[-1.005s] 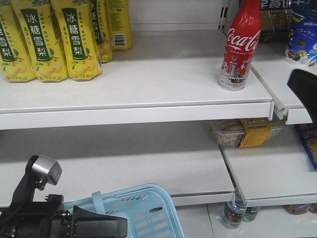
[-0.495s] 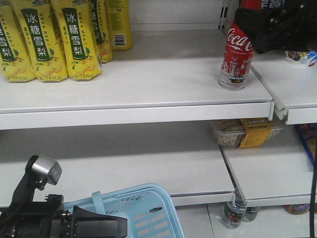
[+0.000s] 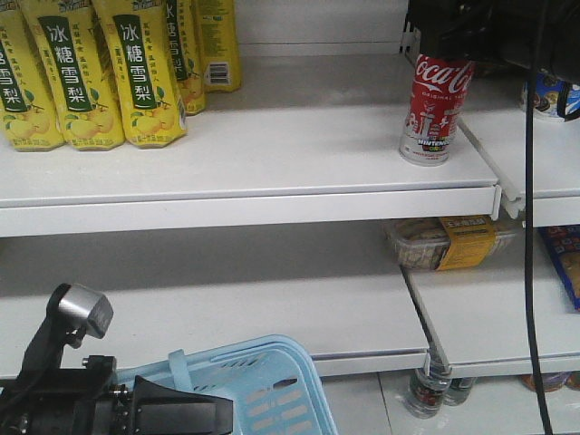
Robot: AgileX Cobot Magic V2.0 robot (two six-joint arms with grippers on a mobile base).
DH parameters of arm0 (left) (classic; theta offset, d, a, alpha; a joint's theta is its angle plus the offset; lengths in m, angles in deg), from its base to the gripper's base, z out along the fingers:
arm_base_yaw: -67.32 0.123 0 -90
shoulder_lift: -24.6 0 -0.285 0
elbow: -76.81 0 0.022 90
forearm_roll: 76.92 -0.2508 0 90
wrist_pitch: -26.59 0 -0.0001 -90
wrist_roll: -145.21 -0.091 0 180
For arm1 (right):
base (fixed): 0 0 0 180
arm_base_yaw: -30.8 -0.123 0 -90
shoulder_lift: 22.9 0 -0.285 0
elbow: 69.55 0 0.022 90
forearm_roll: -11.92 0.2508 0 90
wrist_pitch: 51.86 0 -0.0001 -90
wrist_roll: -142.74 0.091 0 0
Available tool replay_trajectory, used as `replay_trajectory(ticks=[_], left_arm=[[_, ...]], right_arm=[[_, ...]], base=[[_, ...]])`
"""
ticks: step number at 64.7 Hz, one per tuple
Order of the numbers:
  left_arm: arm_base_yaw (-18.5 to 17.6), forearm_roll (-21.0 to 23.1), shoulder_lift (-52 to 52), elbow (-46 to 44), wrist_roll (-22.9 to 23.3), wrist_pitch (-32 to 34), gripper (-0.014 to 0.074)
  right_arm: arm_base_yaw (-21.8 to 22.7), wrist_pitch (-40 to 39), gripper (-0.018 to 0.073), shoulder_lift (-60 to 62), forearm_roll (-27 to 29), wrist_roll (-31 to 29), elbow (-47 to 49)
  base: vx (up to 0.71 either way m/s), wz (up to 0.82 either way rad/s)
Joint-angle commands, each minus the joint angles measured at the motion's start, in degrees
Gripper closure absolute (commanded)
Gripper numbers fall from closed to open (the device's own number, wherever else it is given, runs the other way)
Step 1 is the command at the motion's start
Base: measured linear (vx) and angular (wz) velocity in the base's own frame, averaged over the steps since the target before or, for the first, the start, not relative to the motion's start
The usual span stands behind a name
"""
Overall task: Place coke in basket with both arms
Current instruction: 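Close the right gripper around the top of the Coca-Cola bottle, then lift the bottle off the shelf and lower it toward the basket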
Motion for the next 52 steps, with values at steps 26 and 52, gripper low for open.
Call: replay_trajectory(ticks=[26, 52], left_arm=[[-0.3, 4.2, -1.3, -1.2, -0.3, 12.5, 0.0603], [-0.3, 4.2, -1.3, -1.2, -0.3, 12.5, 0.0603]], right_arm=[[-0.1, 15.5, 0.0564, 11.2, -3.5, 5.6, 1.9], [-0.1, 40.8, 0.0563, 28.2, -25.5, 30.8, 0.4]], base=[[0.0, 0.0], [0.0, 0.0]])
